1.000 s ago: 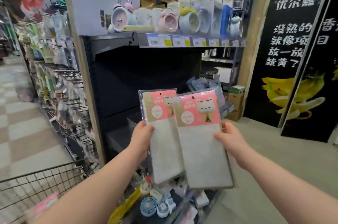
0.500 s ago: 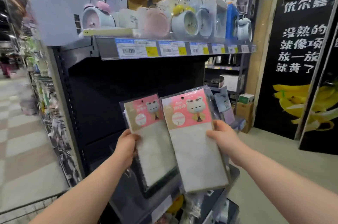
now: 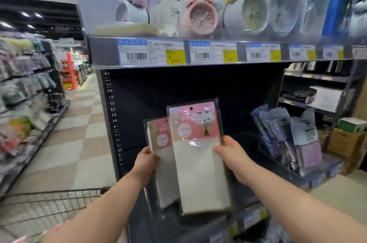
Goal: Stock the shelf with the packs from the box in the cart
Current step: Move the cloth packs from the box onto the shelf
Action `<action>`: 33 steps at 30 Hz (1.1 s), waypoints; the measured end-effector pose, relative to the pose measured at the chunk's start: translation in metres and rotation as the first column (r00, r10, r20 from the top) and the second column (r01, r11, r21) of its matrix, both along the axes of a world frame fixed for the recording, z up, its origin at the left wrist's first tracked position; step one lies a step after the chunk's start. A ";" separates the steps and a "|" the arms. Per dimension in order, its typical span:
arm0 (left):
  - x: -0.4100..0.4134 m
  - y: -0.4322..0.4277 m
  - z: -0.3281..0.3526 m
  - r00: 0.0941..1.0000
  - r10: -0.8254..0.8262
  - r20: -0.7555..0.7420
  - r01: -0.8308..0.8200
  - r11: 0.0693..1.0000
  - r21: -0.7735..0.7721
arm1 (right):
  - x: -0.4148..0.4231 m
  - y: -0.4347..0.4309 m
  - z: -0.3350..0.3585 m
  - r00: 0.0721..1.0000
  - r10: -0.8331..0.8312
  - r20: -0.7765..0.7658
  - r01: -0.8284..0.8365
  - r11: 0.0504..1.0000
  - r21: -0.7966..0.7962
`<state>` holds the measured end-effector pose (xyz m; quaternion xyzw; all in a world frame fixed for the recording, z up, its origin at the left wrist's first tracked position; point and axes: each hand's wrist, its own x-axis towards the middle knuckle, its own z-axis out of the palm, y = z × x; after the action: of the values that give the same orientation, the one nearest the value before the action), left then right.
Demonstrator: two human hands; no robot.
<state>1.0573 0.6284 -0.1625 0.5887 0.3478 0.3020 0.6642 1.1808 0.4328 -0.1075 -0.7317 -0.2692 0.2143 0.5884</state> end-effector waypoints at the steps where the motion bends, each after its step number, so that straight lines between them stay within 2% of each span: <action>1: 0.001 0.001 -0.001 0.998 0.048 -0.037 -0.046 0.997 0.057 | 0.004 0.004 -0.002 0.999 0.038 -0.012 -0.038 0.999 0.007; 5: 0.001 0.007 -0.005 0.968 0.168 -0.187 -0.097 0.936 0.339 | 0.020 0.021 -0.015 0.988 0.141 -0.068 -0.140 0.990 0.011; 8: -0.008 0.011 -0.007 0.928 0.227 -0.294 -0.078 0.893 0.442 | 0.025 0.037 -0.031 0.980 0.170 -0.107 -0.172 0.985 -0.003; 12: -0.012 0.013 -0.005 0.905 0.259 -0.337 -0.102 0.902 0.419 | 0.024 0.061 -0.051 0.975 0.205 -0.087 -0.209 0.977 -0.048; 20: -0.003 0.012 0.012 0.986 0.122 -0.116 -0.097 0.975 0.200 | 0.022 0.098 -0.068 0.983 0.178 -0.036 -0.181 0.965 -0.191; 26: 0.009 0.027 0.003 0.970 0.181 -0.163 -0.129 0.949 0.287 | 0.027 0.109 -0.077 0.982 0.186 0.027 -0.171 0.946 -0.276; 29: 0.011 0.034 -0.002 0.942 0.213 -0.259 -0.110 0.927 0.360 | 0.029 0.108 -0.074 0.974 0.222 0.038 -0.200 0.928 -0.316; 33: 0.010 0.040 -0.009 0.787 0.305 -0.536 0.040 0.842 0.538 | 0.034 0.109 -0.074 0.960 0.276 0.045 -0.241 0.899 -0.366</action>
<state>1.0672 0.6688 -0.1714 0.7841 0.4871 0.2292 0.3089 1.2152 0.5418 -0.1815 -0.7933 -0.3483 0.3007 0.3986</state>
